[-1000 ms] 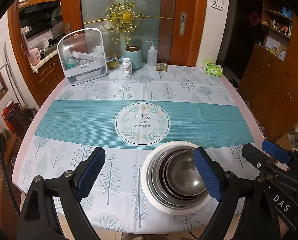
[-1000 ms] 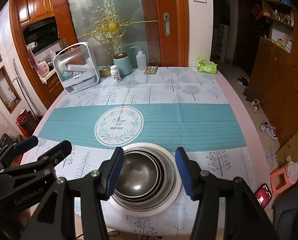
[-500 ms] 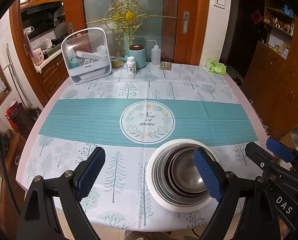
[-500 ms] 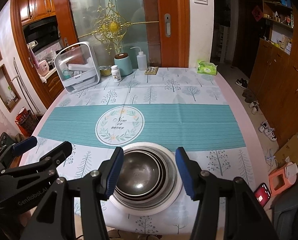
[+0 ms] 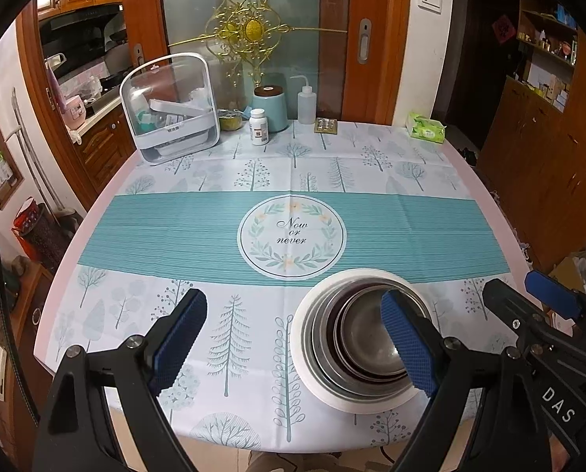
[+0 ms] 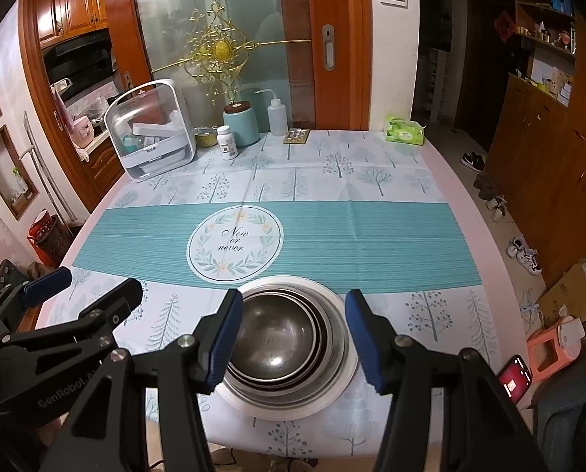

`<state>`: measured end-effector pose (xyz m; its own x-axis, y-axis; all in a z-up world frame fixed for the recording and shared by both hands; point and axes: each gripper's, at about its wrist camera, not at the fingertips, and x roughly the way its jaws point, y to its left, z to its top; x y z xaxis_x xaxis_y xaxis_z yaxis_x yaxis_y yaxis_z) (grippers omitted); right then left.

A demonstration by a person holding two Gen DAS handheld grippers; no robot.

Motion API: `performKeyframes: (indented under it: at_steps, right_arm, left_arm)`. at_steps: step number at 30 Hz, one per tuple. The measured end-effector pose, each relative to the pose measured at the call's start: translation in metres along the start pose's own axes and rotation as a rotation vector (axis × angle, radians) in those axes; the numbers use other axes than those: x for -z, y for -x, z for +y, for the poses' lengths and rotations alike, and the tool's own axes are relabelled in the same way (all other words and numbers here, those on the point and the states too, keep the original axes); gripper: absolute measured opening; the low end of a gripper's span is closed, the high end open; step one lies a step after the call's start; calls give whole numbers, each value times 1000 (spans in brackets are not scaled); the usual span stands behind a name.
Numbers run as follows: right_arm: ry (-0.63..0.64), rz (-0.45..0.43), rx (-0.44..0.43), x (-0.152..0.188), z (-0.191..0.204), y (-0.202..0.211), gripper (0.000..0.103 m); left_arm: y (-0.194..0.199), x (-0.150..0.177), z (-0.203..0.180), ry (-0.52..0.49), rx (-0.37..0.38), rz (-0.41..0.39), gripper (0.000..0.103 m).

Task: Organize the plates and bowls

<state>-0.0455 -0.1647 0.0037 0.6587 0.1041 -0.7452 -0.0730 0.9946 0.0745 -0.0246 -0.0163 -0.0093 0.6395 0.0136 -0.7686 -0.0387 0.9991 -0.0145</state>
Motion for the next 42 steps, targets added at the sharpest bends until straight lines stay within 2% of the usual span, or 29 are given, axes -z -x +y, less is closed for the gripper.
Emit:
performKeyframes:
  at_steps: [42]
  right_arm:
    - [-1,-1,-3,0,9,-3,55]
  left_arm:
    - [-9,3,7,-2,-2,28,89]
